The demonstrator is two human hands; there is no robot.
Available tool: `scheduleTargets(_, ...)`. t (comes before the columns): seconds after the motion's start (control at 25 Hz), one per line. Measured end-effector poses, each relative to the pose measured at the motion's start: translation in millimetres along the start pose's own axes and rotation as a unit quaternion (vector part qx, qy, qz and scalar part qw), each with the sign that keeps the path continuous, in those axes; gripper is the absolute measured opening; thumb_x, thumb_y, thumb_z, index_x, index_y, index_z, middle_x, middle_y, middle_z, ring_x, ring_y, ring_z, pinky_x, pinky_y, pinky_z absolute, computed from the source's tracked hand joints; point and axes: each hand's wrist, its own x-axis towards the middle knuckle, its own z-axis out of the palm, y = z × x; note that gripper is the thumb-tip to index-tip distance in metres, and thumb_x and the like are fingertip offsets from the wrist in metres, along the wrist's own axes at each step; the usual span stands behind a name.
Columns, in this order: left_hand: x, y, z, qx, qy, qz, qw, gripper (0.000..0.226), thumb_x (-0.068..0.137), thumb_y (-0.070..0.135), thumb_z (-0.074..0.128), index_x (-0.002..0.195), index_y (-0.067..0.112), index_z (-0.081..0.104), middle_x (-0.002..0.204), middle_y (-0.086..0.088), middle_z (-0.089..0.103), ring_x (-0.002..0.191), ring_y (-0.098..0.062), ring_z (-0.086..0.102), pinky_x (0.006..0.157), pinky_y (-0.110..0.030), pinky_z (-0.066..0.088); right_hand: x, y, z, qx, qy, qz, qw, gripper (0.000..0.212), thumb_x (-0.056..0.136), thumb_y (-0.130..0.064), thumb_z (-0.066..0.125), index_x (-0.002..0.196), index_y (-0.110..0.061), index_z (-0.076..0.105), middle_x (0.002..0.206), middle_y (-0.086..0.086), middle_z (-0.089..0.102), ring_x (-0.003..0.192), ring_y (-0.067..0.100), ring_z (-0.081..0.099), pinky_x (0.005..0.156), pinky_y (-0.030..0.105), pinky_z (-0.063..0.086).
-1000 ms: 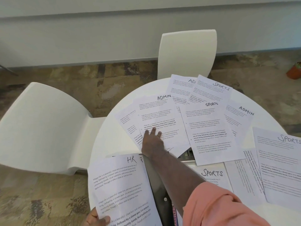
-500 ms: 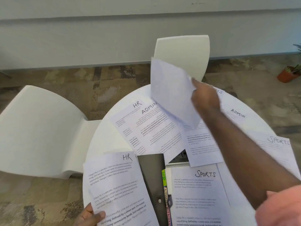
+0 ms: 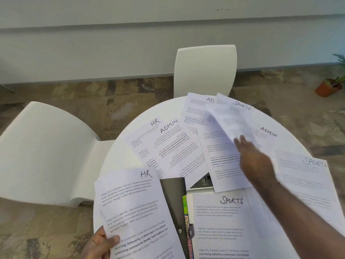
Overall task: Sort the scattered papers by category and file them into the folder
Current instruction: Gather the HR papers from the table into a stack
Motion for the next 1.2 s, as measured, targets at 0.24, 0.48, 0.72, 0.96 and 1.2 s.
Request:
scheduleTargets(0.24, -6.9, 0.1, -16.5, -0.017, -0.002, -0.012, 1.0, 0.04, 0.078, -0.013, 0.057, 0.11, 0.007, 0.072, 0.116, -0.036, 0.066, 0.097, -0.058, 0.065, 0.075, -0.062, 0.058, -35.9, -33.6, 61.6, -0.023, -0.287, 0.039, 0.957, 0.052, 0.101, -0.033, 0.036, 0.15, -0.017, 0.035, 0.159, 0.011, 0.032, 0.143, 0.032, 0.034, 0.108, 0.046, 0.038)
scheduleTargets(0.48, -12.2, 0.5, -35.9, -0.034, 0.026, 0.011, 0.999, 0.04, 0.077, -0.013, 0.056, 0.11, 0.004, 0.071, 0.113, -0.035, 0.067, 0.088, -0.054, 0.069, 0.068, -0.056, 0.061, 13.3, -169.7, 35.2, 0.216, -0.168, -0.126, 0.953, 0.036, 0.09, -0.021, 0.06, 0.126, -0.02, 0.065, 0.13, 0.004, 0.061, 0.121, 0.027, 0.053, 0.099, 0.038, 0.043)
scheduleTargets(0.72, -11.6, 8.1, -43.4, -0.021, 0.049, 0.016, 0.998, 0.042, 0.07, -0.018, 0.054, 0.099, 0.003, 0.077, 0.109, -0.033, 0.07, 0.095, -0.057, 0.067, 0.074, -0.064, 0.056, 42.0, -279.7, 44.3, 0.068, -0.256, -0.189, 0.946, 0.039, 0.091, -0.014, 0.056, 0.129, -0.014, 0.051, 0.13, 0.007, 0.047, 0.119, 0.029, 0.048, 0.091, 0.04, 0.039)
scheduleTargets(0.96, -11.7, 8.3, -54.2, 0.041, 0.103, 0.018, 0.994, 0.036, 0.079, -0.023, 0.053, 0.103, -0.001, 0.069, 0.095, -0.027, 0.075, 0.081, -0.047, 0.071, 0.053, -0.047, 0.061, 51.4, -282.0, 55.8, 0.064, -0.268, -0.197, 0.941, 0.043, 0.089, -0.014, 0.057, 0.13, -0.017, 0.049, 0.134, 0.004, 0.045, 0.118, 0.03, 0.049, 0.089, 0.041, 0.04)
scheduleTargets(1.2, -9.4, 22.0, -49.8, 0.054, 0.106, 0.015, 0.993, 0.04, 0.084, -0.027, 0.047, 0.104, 0.001, 0.067, 0.091, -0.026, 0.074, 0.079, -0.05, 0.067, 0.051, -0.049, 0.061, 56.5, -284.0, 58.3, 0.056, -0.246, -0.19, 0.949, 0.039, 0.087, -0.012, 0.058, 0.126, -0.016, 0.054, 0.126, 0.004, 0.05, 0.115, 0.028, 0.052, 0.09, 0.042, 0.04)
